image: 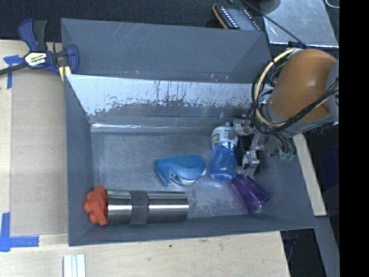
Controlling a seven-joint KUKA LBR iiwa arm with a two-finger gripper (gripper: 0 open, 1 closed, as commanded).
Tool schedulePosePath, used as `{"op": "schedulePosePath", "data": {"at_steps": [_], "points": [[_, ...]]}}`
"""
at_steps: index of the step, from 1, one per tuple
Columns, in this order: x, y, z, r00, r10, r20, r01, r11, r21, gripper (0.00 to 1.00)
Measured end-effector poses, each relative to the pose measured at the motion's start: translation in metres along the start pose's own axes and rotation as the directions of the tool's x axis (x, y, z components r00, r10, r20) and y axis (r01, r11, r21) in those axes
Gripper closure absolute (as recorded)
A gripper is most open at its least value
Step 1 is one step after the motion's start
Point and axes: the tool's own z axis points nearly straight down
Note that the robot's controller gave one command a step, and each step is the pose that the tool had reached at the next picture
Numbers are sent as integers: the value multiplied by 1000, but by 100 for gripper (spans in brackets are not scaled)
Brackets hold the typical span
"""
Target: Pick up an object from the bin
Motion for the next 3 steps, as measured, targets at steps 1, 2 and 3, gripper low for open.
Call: {"op": "schedulePosePath", "data": {"at_steps": [1, 2, 3], "points": [[-22, 16, 38, 928, -372, 8, 372, 928, 5, 0], [-32, 33, 54, 960, -279, 32, 279, 960, 9, 0], [-28, 43, 67, 862, -507, 13, 507, 862, 6, 100]]}}
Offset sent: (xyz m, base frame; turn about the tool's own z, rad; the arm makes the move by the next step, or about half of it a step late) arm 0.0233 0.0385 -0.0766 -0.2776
